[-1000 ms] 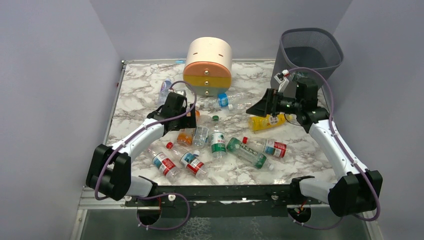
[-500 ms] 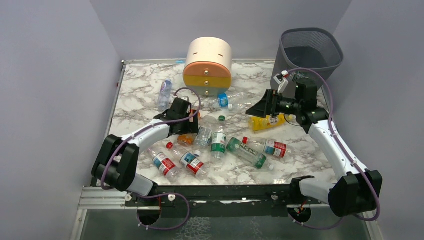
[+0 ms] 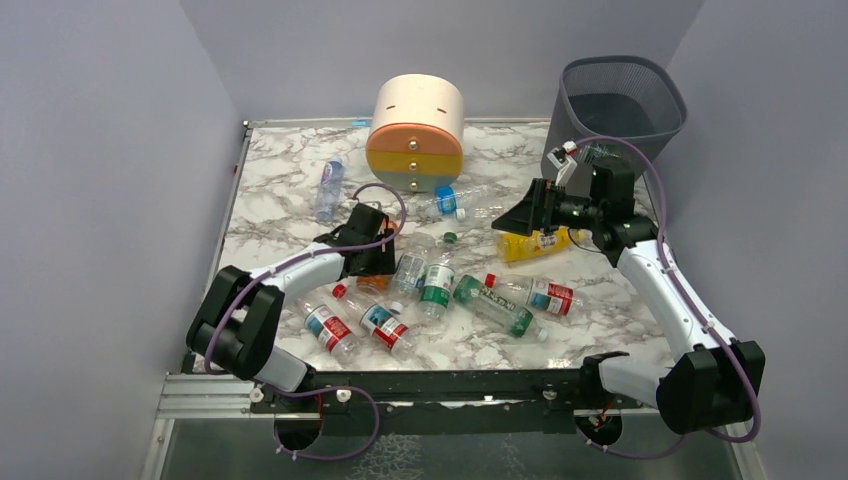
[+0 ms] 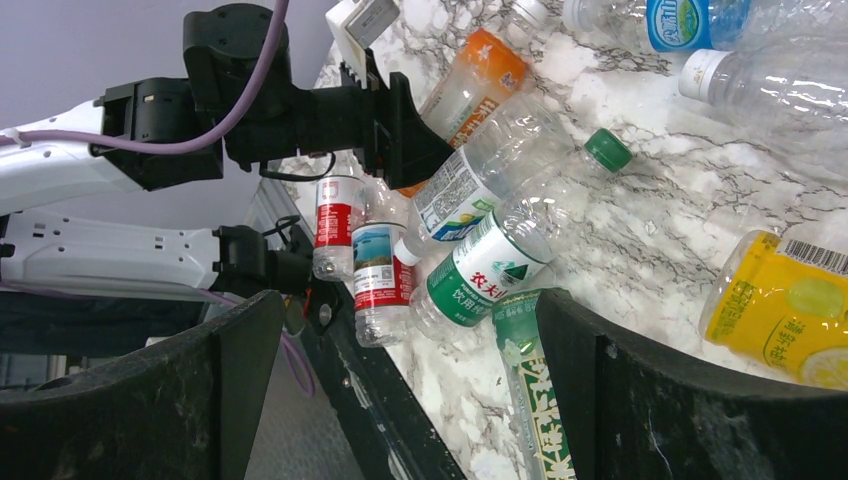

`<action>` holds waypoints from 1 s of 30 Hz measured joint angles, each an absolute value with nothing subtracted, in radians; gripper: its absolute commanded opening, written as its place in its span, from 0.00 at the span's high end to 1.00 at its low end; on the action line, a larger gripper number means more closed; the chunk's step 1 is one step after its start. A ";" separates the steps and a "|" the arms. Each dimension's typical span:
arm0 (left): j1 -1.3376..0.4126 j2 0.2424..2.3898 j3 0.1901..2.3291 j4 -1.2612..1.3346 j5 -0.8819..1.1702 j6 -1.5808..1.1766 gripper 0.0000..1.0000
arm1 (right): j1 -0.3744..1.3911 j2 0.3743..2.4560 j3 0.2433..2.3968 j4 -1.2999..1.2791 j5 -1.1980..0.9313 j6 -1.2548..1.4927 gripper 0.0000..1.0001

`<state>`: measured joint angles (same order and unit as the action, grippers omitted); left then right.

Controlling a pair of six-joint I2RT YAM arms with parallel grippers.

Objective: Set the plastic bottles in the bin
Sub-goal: Pick up the plastic bottle at the center of the board.

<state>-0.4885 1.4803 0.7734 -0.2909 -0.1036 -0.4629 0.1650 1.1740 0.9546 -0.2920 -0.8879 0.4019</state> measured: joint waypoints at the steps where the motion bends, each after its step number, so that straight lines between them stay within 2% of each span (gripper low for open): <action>1: -0.488 1.480 0.771 -0.290 -0.105 -0.464 0.31 | 0.165 1.174 0.955 -0.292 -0.888 0.402 0.00; 7: -0.489 1.462 0.770 -0.292 -0.112 -0.471 0.44 | 0.171 1.174 0.955 -0.293 -0.888 0.401 0.00; 20: -0.491 1.345 0.791 -0.341 -0.117 -0.471 0.44 | 0.176 1.174 0.955 -0.294 -0.887 0.401 0.00; 30: -0.524 1.190 0.795 -0.372 -0.023 -0.489 0.44 | 0.176 1.174 0.955 -0.294 -0.887 0.402 0.00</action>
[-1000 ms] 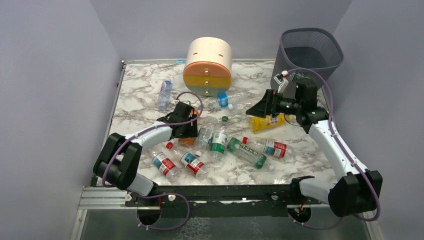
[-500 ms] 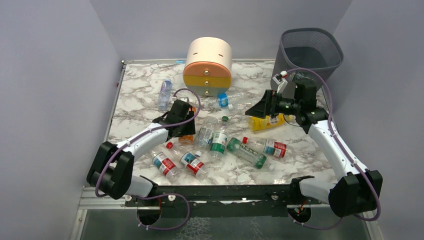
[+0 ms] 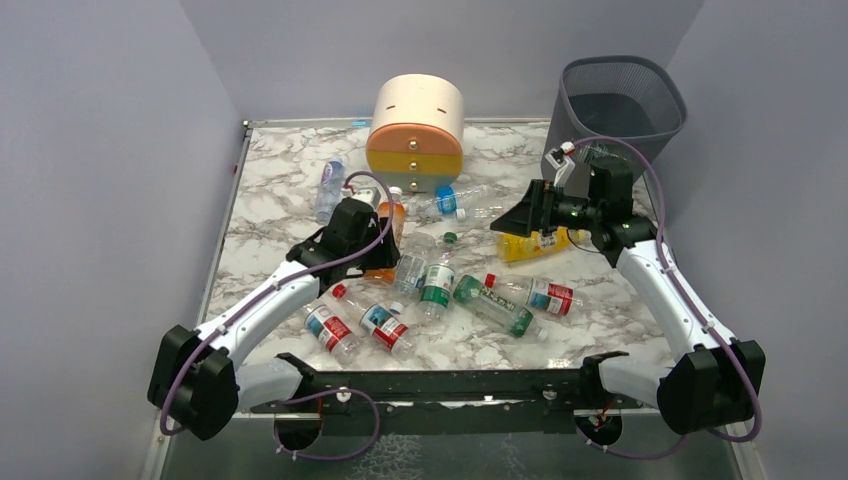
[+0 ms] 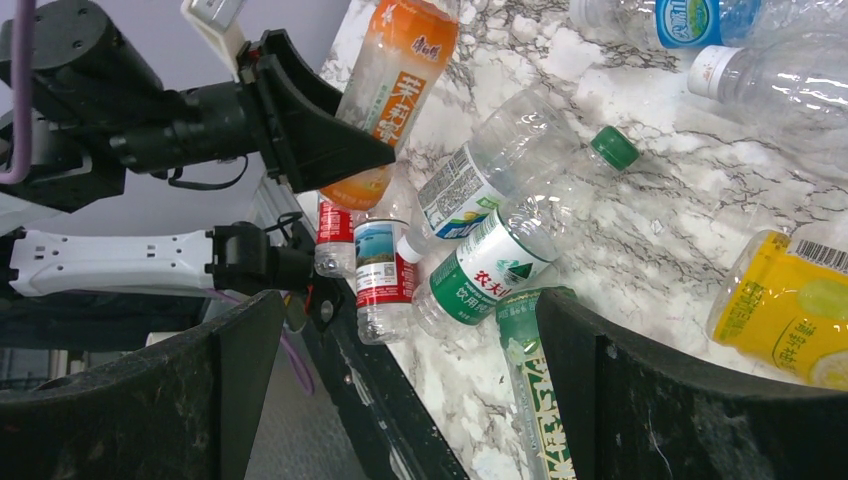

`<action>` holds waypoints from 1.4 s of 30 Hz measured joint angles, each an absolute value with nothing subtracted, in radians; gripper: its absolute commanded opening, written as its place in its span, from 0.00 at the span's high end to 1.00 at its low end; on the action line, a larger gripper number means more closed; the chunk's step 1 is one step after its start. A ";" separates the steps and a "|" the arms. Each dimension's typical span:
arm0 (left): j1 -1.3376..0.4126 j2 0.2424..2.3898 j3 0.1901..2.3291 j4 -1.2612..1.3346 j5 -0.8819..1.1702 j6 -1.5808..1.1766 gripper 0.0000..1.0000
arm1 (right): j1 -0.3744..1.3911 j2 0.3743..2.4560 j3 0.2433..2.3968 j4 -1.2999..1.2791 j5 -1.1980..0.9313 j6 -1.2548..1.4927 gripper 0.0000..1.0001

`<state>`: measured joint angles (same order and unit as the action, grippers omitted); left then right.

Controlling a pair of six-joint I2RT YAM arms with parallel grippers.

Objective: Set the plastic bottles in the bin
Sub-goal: Pick up the plastic bottle at the center of the board, then place the plastic bottle in the trash bin.

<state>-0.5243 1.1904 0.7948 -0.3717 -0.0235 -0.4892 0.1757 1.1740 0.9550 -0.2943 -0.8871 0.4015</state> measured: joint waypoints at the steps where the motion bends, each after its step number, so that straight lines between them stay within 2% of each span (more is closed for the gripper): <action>1: -0.535 1.177 0.795 -0.374 -0.011 -0.494 0.44 | 0.176 1.174 0.955 -0.294 -0.887 0.402 0.00; 23: -0.787 1.099 0.795 -0.393 0.078 -0.546 0.44 | 0.176 1.204 0.958 -0.294 -0.885 0.409 0.00; 42: -0.916 1.083 0.794 -0.349 0.080 -0.594 0.44 | 0.187 1.274 0.953 -0.236 -0.855 0.510 0.00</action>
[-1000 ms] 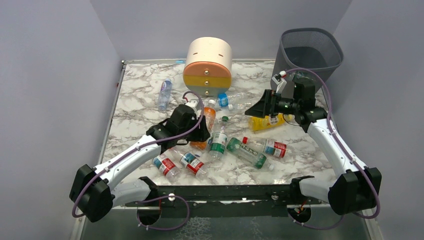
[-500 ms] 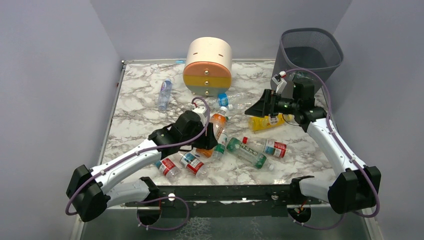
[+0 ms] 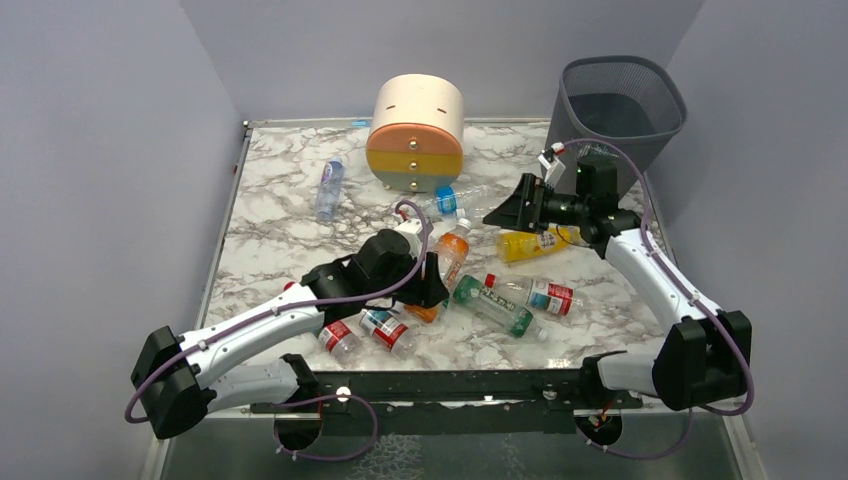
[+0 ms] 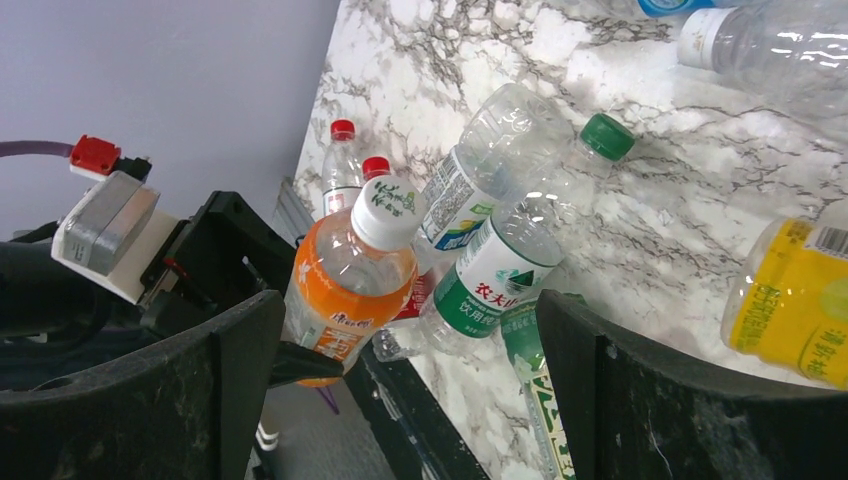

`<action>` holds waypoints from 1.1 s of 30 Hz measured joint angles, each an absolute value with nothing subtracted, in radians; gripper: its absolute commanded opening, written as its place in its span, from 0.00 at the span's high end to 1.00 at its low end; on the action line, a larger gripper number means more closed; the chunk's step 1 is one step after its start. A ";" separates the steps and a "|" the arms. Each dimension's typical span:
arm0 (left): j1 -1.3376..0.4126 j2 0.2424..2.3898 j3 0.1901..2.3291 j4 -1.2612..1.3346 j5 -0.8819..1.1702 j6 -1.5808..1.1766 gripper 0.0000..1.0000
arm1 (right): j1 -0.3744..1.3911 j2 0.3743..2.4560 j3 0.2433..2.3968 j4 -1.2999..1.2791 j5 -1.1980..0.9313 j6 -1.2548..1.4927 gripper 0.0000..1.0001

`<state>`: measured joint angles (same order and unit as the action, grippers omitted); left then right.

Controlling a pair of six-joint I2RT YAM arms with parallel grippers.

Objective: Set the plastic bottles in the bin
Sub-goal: Place the plastic bottle in the trash bin.

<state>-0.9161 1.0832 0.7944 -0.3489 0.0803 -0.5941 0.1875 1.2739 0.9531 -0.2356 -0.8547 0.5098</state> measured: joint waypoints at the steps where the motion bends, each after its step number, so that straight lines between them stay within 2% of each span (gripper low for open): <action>1: -0.921 1.084 0.794 -0.341 0.080 -0.598 0.44 | 0.193 1.282 0.952 -0.226 -0.855 0.520 0.00; 33: -0.965 1.174 0.841 -0.229 0.050 -0.606 0.44 | 0.357 1.341 0.869 -0.072 -0.869 0.648 0.00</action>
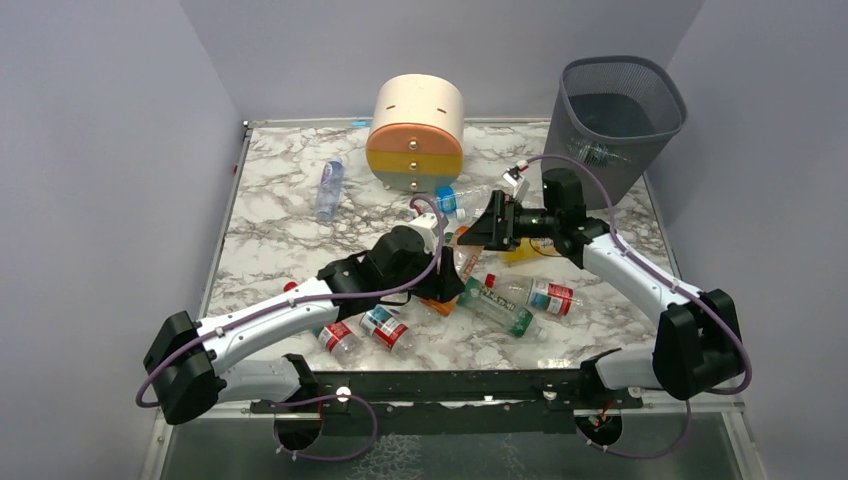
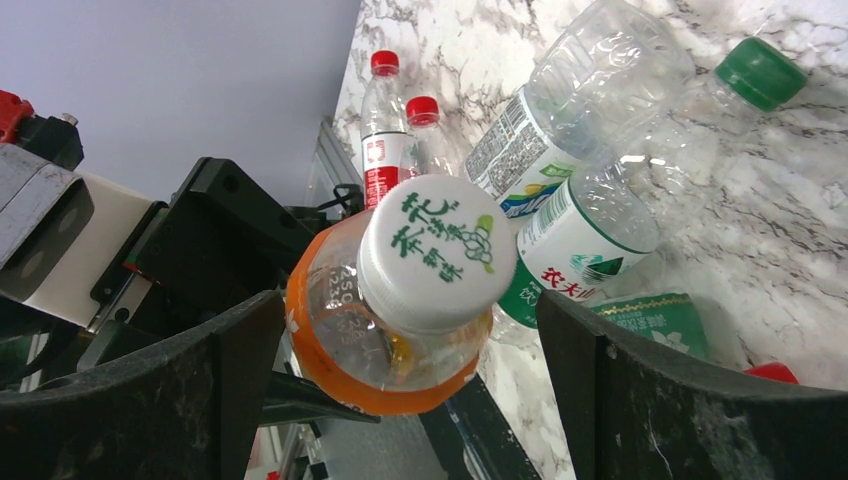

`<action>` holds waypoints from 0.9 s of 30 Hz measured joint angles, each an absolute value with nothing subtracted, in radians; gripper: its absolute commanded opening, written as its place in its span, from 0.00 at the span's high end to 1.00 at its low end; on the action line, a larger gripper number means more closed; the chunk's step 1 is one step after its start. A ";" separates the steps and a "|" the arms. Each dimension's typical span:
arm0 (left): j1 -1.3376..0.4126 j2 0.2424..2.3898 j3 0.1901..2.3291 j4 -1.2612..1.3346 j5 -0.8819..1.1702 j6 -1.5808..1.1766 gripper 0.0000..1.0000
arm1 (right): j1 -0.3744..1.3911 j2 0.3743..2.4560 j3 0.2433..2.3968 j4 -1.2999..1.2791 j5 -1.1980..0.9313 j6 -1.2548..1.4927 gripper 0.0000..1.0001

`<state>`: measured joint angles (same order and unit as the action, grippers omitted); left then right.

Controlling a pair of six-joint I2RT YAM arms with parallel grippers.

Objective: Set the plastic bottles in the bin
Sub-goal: Place the plastic bottle in the trash bin.

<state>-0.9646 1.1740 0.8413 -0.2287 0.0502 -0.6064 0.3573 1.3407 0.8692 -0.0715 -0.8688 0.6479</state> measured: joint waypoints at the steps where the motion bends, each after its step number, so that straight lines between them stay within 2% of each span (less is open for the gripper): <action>1: -0.965 1.175 0.841 -0.226 0.048 -0.606 0.44 | 0.364 1.345 0.869 -0.067 -0.869 0.651 0.00; 8: -0.971 1.185 0.841 -0.210 0.035 -0.606 0.44 | 0.397 1.375 0.868 -0.042 -0.869 0.669 0.02; 10: -0.971 1.192 0.841 -0.199 0.033 -0.606 0.44 | 0.402 1.380 0.868 -0.036 -0.870 0.673 0.07; 14: -0.971 1.205 0.841 -0.177 0.033 -0.606 0.43 | 0.407 1.389 0.868 -0.020 -0.874 0.680 0.25; 17: -0.971 1.212 0.841 -0.173 0.032 -0.606 0.42 | 0.408 1.396 0.868 -0.006 -0.887 0.683 0.34; 22: -0.971 1.216 0.841 -0.170 0.030 -0.604 0.39 | 0.408 1.408 0.868 0.003 -0.892 0.683 0.46; 27: -0.971 1.228 0.841 -0.166 0.030 -0.602 0.32 | 0.408 1.412 0.868 0.002 -0.891 0.669 0.51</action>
<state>-0.9710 1.2282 0.8413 -0.1661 0.0299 -0.6018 0.4084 1.4117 0.8684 0.0017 -0.8913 0.6693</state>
